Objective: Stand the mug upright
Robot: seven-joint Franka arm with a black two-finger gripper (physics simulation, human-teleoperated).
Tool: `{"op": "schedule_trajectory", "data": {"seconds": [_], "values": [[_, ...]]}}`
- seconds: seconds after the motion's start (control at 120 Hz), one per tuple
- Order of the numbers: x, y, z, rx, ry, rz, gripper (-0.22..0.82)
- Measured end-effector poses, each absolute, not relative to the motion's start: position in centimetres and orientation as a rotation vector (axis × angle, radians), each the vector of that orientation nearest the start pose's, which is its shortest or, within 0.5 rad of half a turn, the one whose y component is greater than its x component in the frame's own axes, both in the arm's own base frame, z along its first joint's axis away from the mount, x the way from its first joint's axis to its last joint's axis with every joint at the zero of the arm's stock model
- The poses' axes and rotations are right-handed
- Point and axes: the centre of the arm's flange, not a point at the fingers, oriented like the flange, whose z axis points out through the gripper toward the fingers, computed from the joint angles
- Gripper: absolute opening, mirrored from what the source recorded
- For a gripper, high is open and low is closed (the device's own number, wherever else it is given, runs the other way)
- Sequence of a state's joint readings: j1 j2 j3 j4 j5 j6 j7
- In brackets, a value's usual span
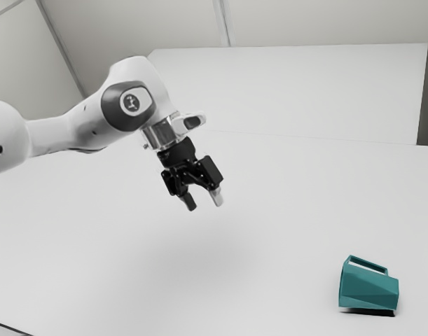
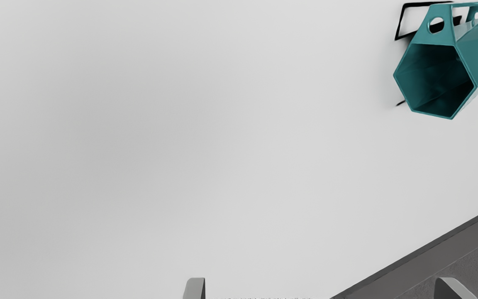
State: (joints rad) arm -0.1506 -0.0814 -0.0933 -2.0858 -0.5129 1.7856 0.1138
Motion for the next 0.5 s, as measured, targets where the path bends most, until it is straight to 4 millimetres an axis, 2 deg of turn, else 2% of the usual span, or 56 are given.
{"op": "schedule_trajectory", "data": {"seconds": [0.15,0.383,0.5], "values": [[46.3,-20.2,43.3,-3.563,0.421,0.543,0.60],[45.0,-22.3,39.8,-3.577,0.401,0.619,0.60],[44.2,-24.0,38.1,-3.599,0.384,0.635,0.60]]}}
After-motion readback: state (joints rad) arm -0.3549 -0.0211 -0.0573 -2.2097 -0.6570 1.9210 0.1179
